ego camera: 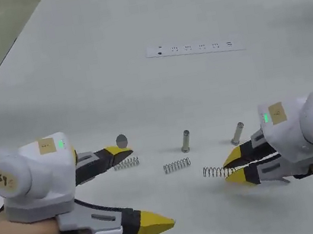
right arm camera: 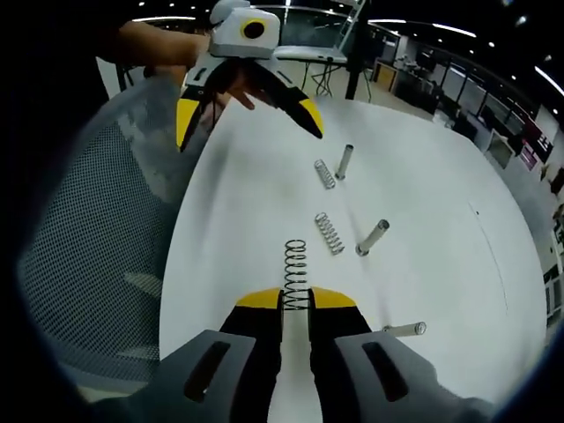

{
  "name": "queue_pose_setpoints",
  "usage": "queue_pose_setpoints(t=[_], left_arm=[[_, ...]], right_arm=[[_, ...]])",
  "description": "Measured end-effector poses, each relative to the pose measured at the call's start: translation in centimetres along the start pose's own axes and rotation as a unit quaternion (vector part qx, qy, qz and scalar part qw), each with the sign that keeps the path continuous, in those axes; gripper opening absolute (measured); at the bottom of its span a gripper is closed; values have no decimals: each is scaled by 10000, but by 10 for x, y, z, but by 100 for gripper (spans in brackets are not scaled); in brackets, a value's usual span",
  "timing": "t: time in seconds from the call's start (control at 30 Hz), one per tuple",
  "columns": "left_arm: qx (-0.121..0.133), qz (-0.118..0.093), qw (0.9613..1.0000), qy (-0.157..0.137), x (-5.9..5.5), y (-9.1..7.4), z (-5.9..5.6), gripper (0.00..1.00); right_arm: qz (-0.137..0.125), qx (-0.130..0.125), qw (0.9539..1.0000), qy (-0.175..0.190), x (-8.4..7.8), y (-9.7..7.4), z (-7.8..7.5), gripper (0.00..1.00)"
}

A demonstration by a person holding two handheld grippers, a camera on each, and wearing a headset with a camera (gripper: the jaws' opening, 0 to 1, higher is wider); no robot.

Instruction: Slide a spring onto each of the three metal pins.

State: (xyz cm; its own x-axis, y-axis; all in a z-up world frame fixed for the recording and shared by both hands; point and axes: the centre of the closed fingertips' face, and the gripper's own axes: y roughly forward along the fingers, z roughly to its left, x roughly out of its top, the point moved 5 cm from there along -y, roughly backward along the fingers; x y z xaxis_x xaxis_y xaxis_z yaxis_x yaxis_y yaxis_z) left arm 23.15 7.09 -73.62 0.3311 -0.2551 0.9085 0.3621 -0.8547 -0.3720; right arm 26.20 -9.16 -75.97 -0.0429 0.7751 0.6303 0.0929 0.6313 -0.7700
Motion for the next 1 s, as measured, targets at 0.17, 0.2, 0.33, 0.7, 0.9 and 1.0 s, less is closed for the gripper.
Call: queue_pose_setpoints(t=[0.17,0.2,0.33,0.7,0.9,1.0], left_arm=[[-204,26,9998,39,3,13,0,76],[-238,32,9997,80,3,16,0,72],[-409,-5,9990,172,5,27,-4,60],[-555,-53,9980,291,7,41,-5,40],[-668,-136,9972,307,11,48,-8,31],[-710,-121,9968,356,12,52,-9,28]], right_arm=[[-79,7,9999,-89,8,-3,1,8],[-54,16,9999,-138,9,-4,2,8],[-107,34,9997,-200,15,-6,4,8],[-251,122,9991,-329,27,-6,11,8],[-302,145,9985,-430,33,-7,14,8],[-301,146,9983,-480,35,-8,13,8]])
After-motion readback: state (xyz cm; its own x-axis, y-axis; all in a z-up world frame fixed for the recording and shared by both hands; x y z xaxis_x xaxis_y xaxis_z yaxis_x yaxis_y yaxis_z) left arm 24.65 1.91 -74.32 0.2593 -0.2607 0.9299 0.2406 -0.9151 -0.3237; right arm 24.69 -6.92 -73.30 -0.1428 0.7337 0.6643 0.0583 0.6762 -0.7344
